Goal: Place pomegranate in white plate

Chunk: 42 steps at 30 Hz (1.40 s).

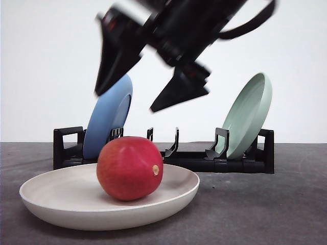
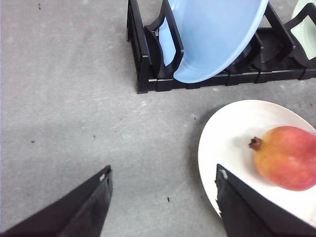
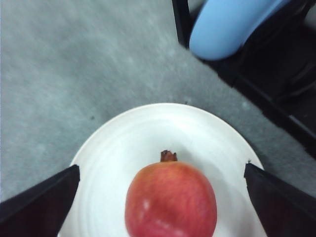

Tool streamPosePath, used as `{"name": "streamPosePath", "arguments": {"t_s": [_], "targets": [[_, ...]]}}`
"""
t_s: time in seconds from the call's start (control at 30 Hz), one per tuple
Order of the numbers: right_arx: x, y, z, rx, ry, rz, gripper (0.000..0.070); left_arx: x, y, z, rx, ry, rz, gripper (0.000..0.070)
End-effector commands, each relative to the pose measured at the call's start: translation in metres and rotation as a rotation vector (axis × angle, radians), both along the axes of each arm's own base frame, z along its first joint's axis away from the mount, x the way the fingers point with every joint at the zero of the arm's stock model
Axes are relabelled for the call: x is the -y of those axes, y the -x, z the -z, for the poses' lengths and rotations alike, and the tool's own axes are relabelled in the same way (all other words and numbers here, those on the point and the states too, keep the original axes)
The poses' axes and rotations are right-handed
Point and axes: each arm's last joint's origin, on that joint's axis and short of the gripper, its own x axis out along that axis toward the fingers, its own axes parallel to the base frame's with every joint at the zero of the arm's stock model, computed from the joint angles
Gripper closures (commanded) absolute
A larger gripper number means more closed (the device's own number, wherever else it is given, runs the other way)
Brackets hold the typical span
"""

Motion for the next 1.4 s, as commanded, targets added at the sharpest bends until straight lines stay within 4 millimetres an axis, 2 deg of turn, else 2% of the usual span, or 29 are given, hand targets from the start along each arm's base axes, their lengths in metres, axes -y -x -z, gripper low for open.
{"name": "streamPosePath", "arguments": {"t_s": [0.0, 0.2, 0.3, 0.5, 0.7, 0.87, 0.9, 0.93, 0.97, 1.0, 1.03, 1.37], "targets": [[0.010, 0.007, 0.007, 0.000, 0.011, -0.004, 0.0019, 0.000, -0.001, -0.004, 0.011, 0.008, -0.005, 0.0311], [0.061, 0.030, 0.008, 0.009, -0.042, 0.098, 0.0022, 0.000, -0.001, -0.003, 0.008, 0.011, -0.006, 0.0311], [0.087, 0.039, 0.010, 0.021, -0.078, 0.169, 0.0052, 0.000, -0.001, -0.003, 0.003, 0.009, -0.006, 0.0311], [0.131, 0.050, 0.011, 0.035, -0.097, 0.328, 0.0060, 0.000, 0.000, -0.002, -0.006, 0.008, -0.007, 0.0311], [0.157, 0.051, 0.009, 0.052, -0.047, 0.429, 0.0060, 0.000, 0.000, -0.002, -0.005, 0.008, -0.006, 0.0311], [0.162, 0.049, 0.008, 0.058, -0.046, 0.458, 0.0063, 0.000, 0.000, -0.003, -0.004, 0.007, -0.006, 0.0312], [0.162, 0.049, 0.008, 0.057, -0.046, 0.458, 0.0082, 0.000, 0.001, -0.002, -0.008, 0.007, -0.006, 0.0320], [0.162, 0.049, 0.008, 0.057, -0.046, 0.458, 0.0205, 0.000, 0.002, -0.002, -0.009, 0.006, -0.006, 0.0428], [0.162, 0.049, 0.008, 0.057, -0.046, 0.458, 0.0381, -0.001, 0.002, -0.002, -0.011, 0.006, -0.006, 0.0563], [0.162, 0.049, 0.008, 0.057, -0.045, 0.459, 0.0626, -0.001, 0.002, -0.002, -0.013, 0.007, -0.007, 0.0652], [0.162, 0.049, 0.008, 0.058, -0.045, 0.460, 0.0680, -0.001, 0.002, -0.002, -0.014, 0.007, -0.007, 0.0684], [0.162, 0.049, 0.008, 0.059, -0.047, 0.458, 0.0665, -0.001, 0.002, -0.002, -0.012, 0.005, -0.006, 0.0683]]}}
